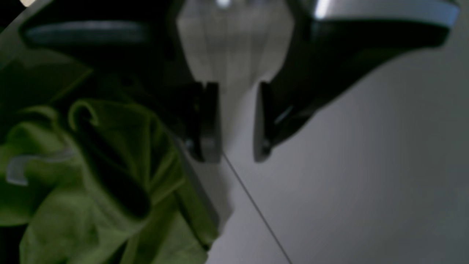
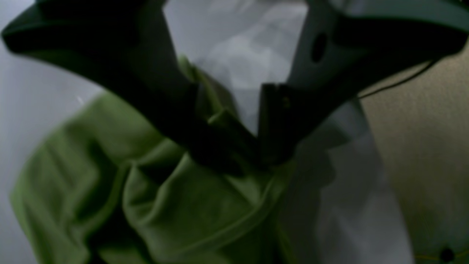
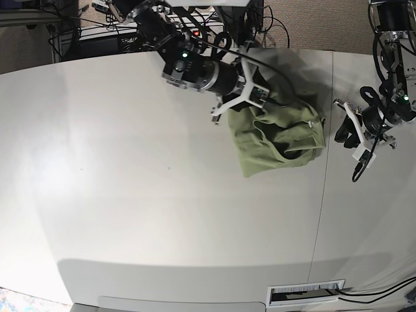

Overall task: Fold the T-shirt properly
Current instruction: 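Lower the right gripper onto the shirt edge and grasp it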

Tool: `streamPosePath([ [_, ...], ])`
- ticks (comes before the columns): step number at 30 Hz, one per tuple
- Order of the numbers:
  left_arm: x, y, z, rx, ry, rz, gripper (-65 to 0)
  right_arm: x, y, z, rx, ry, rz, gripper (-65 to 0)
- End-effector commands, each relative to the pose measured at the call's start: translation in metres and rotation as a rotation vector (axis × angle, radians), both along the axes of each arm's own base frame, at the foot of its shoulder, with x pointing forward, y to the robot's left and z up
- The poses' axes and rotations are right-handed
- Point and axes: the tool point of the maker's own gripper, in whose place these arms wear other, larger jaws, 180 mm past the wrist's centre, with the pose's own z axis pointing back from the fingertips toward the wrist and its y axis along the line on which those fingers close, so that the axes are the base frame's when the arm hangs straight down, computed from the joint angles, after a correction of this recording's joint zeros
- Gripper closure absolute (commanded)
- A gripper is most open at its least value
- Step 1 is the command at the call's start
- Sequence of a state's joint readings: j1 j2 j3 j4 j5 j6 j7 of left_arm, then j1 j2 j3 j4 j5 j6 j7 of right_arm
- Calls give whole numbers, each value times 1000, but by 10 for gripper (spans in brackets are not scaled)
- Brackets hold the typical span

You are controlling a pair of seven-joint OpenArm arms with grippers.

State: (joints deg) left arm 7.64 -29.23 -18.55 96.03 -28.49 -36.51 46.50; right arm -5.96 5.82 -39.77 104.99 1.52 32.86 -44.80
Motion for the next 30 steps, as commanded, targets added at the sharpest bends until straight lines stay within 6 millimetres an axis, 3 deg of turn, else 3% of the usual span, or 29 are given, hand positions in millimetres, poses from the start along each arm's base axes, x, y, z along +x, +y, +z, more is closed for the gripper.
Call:
streamPosePath([
  [1,9,4,14,2,-47,-3,-177,4,14,19,70,-28,9,-113],
  [4,9,3,14,1,-47,-3,-176,2,33,31,115,-34,29,-58],
  [11,9,4,14,3,-47,-3,-177,8,56,54,199,-60,33,-57],
  [14,9,4,14,3,-48,-3,-177,7,66,50,226,-34,33,-57],
  [19,10,12,14,65,-48,9,-177,-7,77,25,210,53,71,-60],
  [30,20,45,30,243,-96,118,-177,-27,102,42,242,57,203,-60],
])
